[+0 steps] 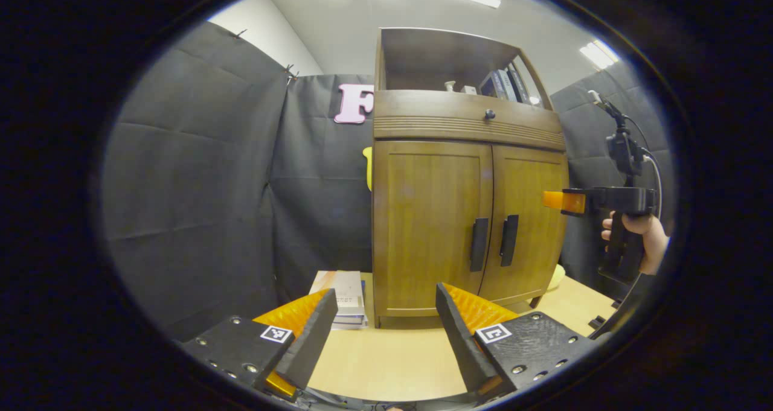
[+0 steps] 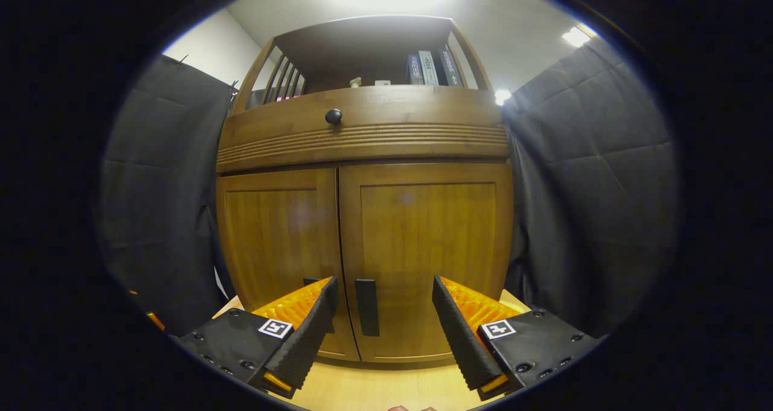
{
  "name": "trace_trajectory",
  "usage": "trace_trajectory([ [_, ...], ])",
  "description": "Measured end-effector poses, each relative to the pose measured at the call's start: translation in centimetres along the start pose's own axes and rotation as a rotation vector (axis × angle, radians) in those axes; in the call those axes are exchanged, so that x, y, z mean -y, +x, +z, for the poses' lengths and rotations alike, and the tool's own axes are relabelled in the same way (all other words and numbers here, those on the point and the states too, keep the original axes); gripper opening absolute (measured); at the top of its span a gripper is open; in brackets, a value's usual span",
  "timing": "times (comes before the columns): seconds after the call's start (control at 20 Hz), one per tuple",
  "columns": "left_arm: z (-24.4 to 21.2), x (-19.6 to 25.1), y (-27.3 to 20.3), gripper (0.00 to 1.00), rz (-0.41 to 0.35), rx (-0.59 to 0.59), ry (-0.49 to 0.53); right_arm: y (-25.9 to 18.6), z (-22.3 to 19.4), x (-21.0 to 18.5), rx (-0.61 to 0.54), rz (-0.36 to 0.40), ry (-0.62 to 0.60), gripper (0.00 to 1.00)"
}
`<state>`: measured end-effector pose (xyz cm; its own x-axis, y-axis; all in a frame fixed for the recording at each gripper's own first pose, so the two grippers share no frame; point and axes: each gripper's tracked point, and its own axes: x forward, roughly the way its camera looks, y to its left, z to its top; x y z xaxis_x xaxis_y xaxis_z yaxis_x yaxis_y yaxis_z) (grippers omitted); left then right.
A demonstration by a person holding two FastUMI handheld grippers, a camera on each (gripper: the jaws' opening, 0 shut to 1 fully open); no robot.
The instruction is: Open the right door of the double-door shoe cabinet with the right hand, and open the left door with the left hand.
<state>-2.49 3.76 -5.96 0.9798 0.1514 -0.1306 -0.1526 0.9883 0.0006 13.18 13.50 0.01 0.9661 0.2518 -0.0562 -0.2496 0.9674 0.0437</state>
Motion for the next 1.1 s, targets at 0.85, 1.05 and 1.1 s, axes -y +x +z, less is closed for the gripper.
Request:
trace_trajectory([
  [0.85, -2.1, 0.0, 1.7, 0.92, 0.199, -0.068, -0.039, 12.5, -7.4, -1.3, -0.200, 0.050, 0.006, 0.97],
  [1.05, -2.4, -0.4, 1.8, 0.92, 0.225, -0.071, -0.058, 12.9, -8.2, -0.9, -0.210, 0.067, -0.021, 0.80],
  [1.1, -2.6, -0.5, 1.8, 0.92, 0.232, -0.071, -0.055, 13.0, -8.1, -1.3, -0.210, 0.078, -0.026, 0.72],
])
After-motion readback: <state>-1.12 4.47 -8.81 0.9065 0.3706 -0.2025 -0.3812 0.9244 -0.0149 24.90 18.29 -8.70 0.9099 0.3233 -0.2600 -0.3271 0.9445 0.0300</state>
